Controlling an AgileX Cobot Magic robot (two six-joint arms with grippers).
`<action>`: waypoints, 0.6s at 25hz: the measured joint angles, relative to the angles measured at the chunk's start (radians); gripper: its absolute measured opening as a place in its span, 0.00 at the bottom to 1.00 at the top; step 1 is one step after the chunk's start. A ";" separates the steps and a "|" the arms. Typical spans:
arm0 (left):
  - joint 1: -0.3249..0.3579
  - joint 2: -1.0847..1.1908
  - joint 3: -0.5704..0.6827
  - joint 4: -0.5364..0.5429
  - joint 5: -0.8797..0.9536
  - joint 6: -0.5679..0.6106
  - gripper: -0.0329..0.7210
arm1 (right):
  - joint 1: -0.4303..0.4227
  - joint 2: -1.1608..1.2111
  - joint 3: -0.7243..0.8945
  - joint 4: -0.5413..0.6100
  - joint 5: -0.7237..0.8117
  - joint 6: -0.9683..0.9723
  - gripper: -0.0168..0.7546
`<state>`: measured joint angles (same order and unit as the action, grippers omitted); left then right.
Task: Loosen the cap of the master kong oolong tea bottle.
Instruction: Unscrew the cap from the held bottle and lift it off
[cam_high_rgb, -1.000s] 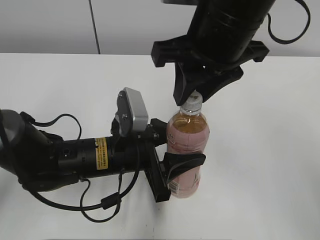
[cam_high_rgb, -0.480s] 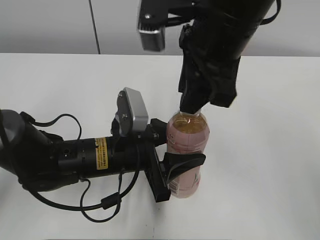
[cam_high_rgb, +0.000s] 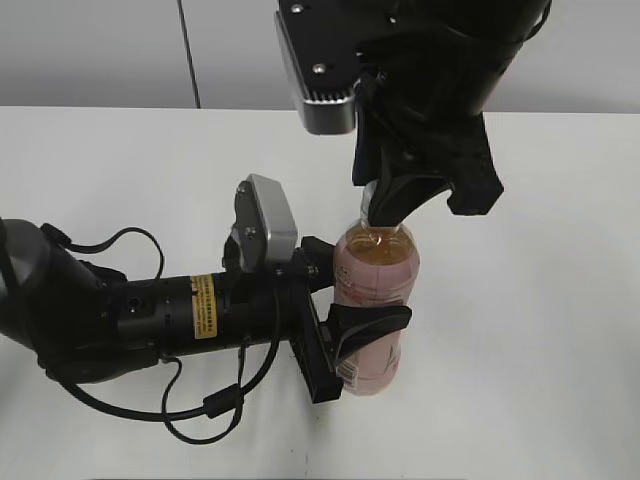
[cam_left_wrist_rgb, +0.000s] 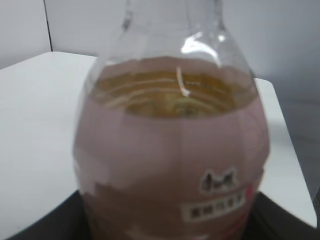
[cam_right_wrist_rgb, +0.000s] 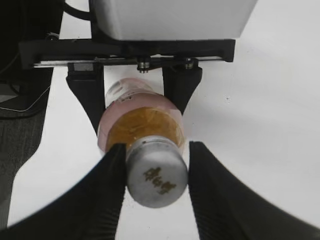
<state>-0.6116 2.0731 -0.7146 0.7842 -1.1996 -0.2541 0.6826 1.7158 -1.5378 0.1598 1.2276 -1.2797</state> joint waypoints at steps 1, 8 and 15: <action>0.000 0.000 0.000 0.000 0.000 0.000 0.56 | 0.000 0.000 -0.003 -0.001 0.000 0.022 0.44; 0.000 0.000 0.000 0.003 -0.002 0.000 0.56 | -0.002 0.001 -0.098 -0.008 -0.002 0.439 0.73; 0.000 0.000 0.000 0.004 -0.002 0.000 0.56 | -0.002 0.001 -0.136 -0.002 -0.004 1.280 0.73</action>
<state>-0.6116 2.0731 -0.7146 0.7881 -1.2014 -0.2545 0.6804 1.7167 -1.6738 0.1579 1.2239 0.0000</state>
